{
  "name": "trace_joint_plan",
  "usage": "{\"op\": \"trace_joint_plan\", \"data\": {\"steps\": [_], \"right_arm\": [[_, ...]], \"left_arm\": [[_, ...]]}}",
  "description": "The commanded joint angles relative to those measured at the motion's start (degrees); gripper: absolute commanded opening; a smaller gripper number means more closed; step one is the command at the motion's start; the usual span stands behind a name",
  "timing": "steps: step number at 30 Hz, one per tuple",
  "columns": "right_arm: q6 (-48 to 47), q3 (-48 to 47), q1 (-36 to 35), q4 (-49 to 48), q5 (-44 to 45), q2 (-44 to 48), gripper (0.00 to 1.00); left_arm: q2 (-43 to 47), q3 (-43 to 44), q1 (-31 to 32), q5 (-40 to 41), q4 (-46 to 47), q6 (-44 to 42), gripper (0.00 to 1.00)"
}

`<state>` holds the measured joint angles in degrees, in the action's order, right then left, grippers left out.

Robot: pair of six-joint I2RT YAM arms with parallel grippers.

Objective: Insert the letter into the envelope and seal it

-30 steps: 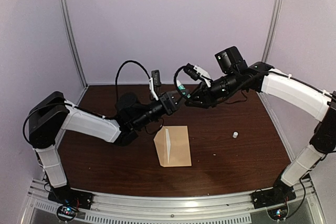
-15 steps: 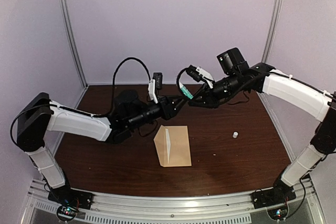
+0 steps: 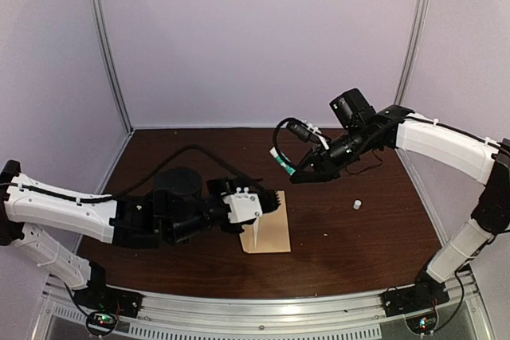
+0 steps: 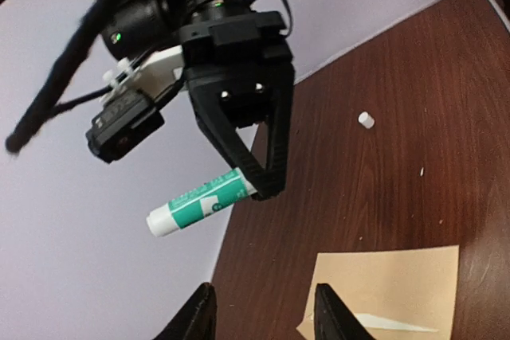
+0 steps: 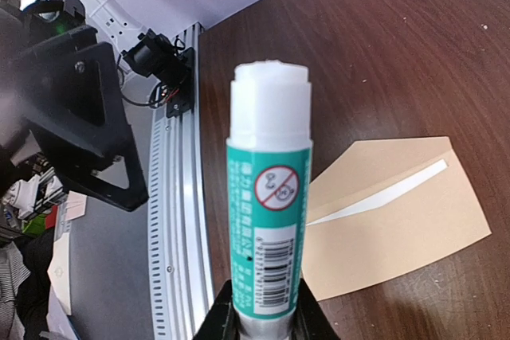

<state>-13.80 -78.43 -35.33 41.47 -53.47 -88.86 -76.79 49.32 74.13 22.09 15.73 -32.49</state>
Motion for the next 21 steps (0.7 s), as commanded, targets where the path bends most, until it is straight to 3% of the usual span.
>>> {"op": "trace_joint_plan", "data": {"steps": [1, 5, 12, 21], "right_arm": [[1.1, 1.0, 0.0, 2.2, -10.6, -2.2, 0.13], [1.6, 2.1, 0.0, 2.3, -13.0, -2.9, 0.14], [1.0, 3.0, -1.1, 3.4, -14.8, -2.8, 0.15], [1.2, 3.4, -2.2, 3.3, -14.4, -3.4, 0.15]], "left_arm": [[-2.1, -3.1, 3.0, 14.3, 8.9, -34.4, 0.44], [-5.9, -4.1, 3.6, 16.8, 22.3, -47.1, 0.45], [-15.0, -3.7, 3.5, 17.9, 37.9, -64.3, 0.47], [-20.2, -1.8, 2.8, 18.3, 46.3, -70.7, 0.47]]}}
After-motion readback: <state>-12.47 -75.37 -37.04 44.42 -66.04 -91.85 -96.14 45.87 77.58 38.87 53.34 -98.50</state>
